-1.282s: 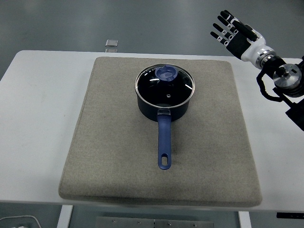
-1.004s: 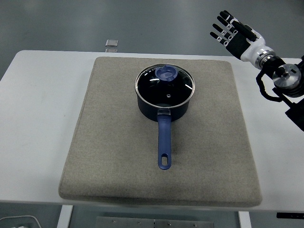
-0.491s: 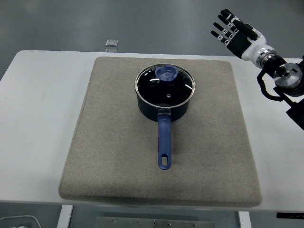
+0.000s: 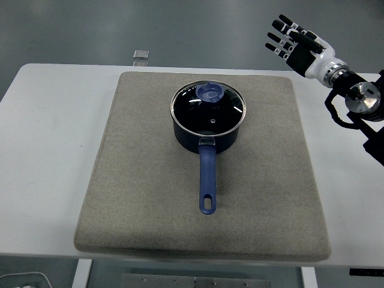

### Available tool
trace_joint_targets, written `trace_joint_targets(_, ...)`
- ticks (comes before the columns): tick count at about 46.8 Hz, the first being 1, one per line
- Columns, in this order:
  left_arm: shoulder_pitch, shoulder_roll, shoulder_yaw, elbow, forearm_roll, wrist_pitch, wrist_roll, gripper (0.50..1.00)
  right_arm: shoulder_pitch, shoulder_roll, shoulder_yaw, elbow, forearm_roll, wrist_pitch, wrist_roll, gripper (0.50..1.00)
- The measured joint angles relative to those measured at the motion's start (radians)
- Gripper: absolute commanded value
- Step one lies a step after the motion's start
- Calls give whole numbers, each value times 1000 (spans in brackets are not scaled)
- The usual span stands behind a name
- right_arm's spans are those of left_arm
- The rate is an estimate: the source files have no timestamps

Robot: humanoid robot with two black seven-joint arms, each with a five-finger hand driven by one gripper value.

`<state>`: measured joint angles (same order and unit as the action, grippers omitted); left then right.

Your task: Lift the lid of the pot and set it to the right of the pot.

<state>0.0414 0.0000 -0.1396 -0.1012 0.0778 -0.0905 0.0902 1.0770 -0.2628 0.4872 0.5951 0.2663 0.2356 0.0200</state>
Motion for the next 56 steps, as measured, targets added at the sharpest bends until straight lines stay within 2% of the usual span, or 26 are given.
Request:
trace_joint_targets(5, 0, 0, 0, 0, 0, 0, 0, 1000, 0, -5, -1, 0, -8, 21, 0, 913)
trace_joint_targets(16, 0, 0, 0, 0, 0, 0, -1, 1000, 10, -9, 7, 0, -147, 27, 0, 913)
trace_joint_targets(28, 0, 0, 0, 0, 0, 0, 0, 1000, 34, -8, -3, 3, -190, 24, 2, 913)
trace_joint_targets(43, 0, 0, 0, 0, 0, 0, 0, 1000, 60, -7, -4, 60, -410, 14, 3, 913)
trace_joint_targets(51, 0, 0, 0, 0, 0, 0, -1, 1000, 101, -11, -72, 77, -474, 16, 4, 913)
trace_joint_targets(56, 0, 0, 0, 0, 0, 0, -1, 1000, 129, -39, -137, 105, -486, 19, 10, 913)
